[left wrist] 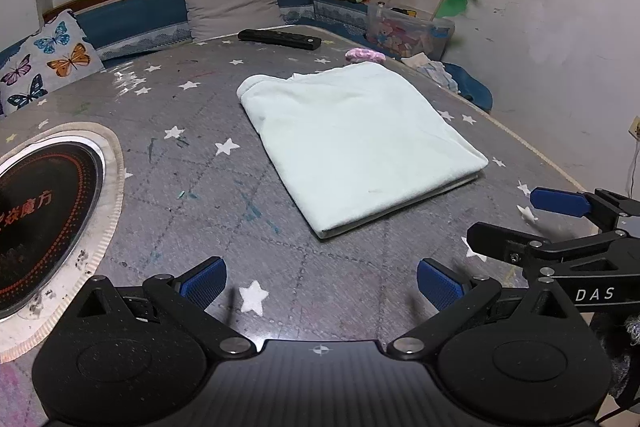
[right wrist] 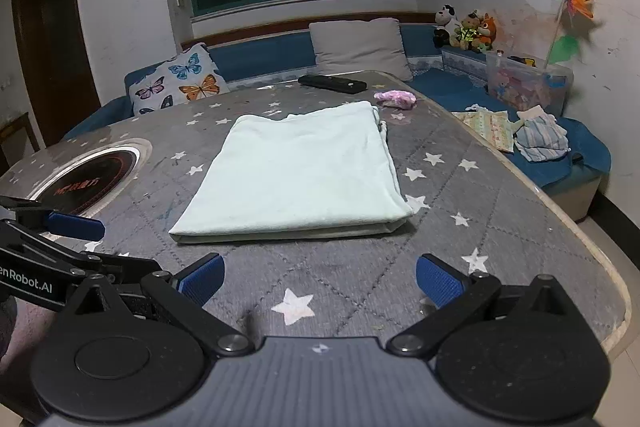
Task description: Fold clothes
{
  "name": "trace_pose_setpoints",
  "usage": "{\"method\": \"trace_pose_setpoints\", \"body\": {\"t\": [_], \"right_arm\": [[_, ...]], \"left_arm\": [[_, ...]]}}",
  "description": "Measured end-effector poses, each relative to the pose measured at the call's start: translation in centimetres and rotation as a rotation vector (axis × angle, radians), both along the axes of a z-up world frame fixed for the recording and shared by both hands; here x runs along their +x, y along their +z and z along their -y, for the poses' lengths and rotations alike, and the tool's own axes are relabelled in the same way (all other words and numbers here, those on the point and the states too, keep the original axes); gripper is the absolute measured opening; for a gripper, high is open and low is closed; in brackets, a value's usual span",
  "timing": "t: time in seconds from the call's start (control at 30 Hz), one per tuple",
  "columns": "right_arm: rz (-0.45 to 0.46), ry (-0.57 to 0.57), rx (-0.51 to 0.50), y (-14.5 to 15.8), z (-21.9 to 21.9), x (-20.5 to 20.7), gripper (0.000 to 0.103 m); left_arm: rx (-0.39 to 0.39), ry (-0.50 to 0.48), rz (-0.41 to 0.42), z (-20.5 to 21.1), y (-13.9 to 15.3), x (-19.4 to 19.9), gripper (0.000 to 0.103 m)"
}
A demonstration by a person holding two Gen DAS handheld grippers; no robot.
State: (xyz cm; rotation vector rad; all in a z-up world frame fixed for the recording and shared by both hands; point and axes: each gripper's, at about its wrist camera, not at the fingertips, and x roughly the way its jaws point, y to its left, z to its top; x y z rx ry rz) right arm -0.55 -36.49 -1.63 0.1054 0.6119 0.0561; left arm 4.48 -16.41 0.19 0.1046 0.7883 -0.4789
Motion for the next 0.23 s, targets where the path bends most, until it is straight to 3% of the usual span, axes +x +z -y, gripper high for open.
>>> {"method": "trace_pose_setpoints", "body": {"t": [0.23], "right_arm": [[0.004, -0.003, 0.001, 0.05, -0.11, -0.03, 0.103]], "left_arm": [[-0.015, -0.015, 0.003, -0.03, 0.19, -0.07, 0.103]]}}
